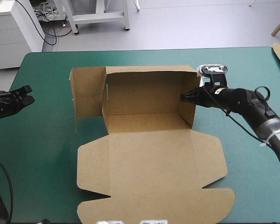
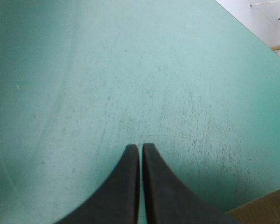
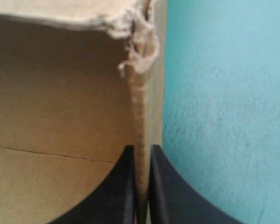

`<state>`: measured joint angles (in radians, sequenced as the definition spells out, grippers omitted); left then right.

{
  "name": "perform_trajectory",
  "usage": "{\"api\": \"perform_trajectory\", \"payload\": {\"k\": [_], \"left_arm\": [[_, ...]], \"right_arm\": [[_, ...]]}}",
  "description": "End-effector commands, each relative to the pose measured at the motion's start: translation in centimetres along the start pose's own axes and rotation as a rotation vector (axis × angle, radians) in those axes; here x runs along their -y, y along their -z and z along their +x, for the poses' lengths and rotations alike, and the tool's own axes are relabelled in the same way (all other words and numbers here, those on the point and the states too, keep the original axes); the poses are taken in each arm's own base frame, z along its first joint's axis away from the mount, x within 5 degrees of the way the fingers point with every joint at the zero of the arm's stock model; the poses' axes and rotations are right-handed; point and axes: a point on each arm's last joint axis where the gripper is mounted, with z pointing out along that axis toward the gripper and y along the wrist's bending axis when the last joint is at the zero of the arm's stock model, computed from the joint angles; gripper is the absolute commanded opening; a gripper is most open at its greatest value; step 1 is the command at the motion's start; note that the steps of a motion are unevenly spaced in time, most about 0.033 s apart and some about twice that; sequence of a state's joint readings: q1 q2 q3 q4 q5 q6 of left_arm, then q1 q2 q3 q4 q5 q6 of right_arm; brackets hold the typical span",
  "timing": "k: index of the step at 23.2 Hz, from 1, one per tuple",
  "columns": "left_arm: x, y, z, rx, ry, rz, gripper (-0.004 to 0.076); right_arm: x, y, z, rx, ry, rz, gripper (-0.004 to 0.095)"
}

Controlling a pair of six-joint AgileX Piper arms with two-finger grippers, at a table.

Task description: Fold the box

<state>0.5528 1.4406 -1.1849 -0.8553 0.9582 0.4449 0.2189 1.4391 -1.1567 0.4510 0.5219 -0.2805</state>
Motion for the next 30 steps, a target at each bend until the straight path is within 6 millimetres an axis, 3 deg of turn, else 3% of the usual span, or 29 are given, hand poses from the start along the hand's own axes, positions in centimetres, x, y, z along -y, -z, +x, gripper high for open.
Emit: {"api": "perform_trajectory", "payload": {"k": [1, 7, 10, 13, 16, 20, 22, 29, 30], "left_arm": [[1.4, 1.5, -0.9, 0.102, -0.002, 0.035, 0.0004], [1.4, 1.5, -1.0, 0.111, 0.000, 0.033, 0.0004], [1.5, 1.5, -1.0, 0.110, 0.003, 0.037, 0.0004], [1.5, 1.5, -1.0, 0.108, 0.001, 0.039, 0.0004], [1.5, 1.5, -1.0, 0.106, 0.005, 0.043, 0.0004], [1.5, 1.5, -0.9, 0.102, 0.001, 0.038, 0.0004], [1.4, 1.5, -0.9, 0.101, -0.001, 0.035, 0.0004], [1.3, 1.5, -0.9, 0.100, -0.009, 0.023, 0.0004], [1.3, 1.5, -0.9, 0.100, -0.009, 0.023, 0.0004]], "right_arm": [[-0.1, 1.8, -2.8, -0.099, -0.068, 0.047, -0.0006], [-0.2, 1.2, -3.9, -0.368, -0.081, 0.065, -0.0006], [0.3, -0.6, -3.6, -0.443, -0.090, 0.096, -0.0006], [1.1, -2.5, -3.2, -0.470, -0.071, 0.129, -0.0006], [1.7, -4.6, -3.8, -0.377, -0.039, 0.140, -0.0006], [2.1, -5.8, -3.8, -0.350, -0.019, 0.139, 0.0020], [2.0, -5.8, -3.9, -0.349, 0.018, 0.132, 0.0133], [1.5, -4.6, -5.4, -0.344, 0.023, 0.124, 0.0834], [1.4, -4.3, -5.5, -0.348, 0.024, 0.123, 0.0899]]}}
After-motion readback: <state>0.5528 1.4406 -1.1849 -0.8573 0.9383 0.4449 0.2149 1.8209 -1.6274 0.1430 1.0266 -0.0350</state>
